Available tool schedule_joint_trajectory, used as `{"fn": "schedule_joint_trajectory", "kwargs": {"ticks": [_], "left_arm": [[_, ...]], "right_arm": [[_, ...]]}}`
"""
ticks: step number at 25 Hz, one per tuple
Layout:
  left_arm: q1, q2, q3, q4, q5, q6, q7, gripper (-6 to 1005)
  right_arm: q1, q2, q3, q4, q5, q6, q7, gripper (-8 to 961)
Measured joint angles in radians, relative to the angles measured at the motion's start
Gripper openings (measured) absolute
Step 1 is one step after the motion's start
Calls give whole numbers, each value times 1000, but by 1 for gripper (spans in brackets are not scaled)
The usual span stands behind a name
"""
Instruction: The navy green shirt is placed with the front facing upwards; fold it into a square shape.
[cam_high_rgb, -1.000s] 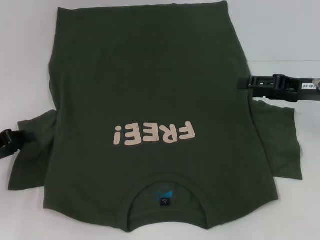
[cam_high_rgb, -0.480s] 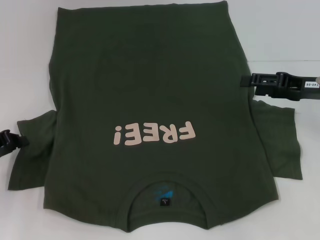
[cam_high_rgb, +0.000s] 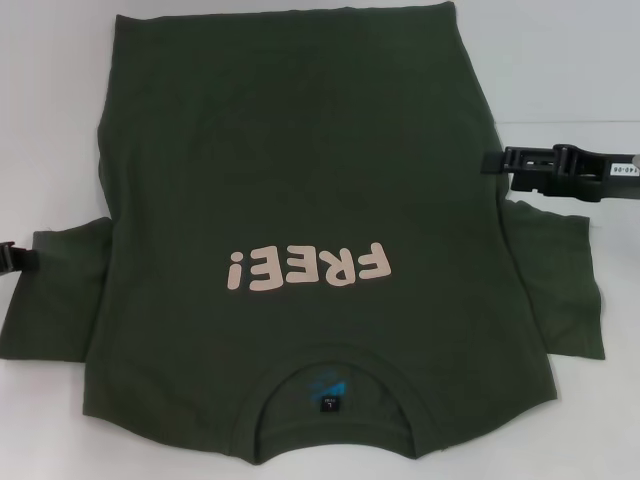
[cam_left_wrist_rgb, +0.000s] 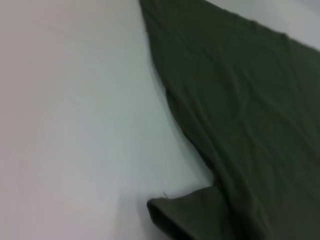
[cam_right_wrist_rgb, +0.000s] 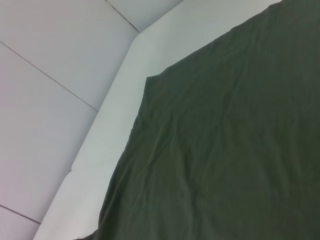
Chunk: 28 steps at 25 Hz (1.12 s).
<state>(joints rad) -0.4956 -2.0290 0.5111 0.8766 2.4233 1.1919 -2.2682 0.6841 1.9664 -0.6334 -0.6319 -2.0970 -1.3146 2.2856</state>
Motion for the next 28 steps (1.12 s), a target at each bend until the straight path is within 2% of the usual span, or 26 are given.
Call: {"fn": "schedule_joint_trajectory", "kwargs": {"ticks": [8,28], "left_arm": [[-45,5,12,52,182,-44,-102,-1],[-118,44,14,93,337,-65,-155,1]], "right_arm": [[0,0,1,0,0,8,0,836],[3,-8,1,0,-2,21,10,835]]}}
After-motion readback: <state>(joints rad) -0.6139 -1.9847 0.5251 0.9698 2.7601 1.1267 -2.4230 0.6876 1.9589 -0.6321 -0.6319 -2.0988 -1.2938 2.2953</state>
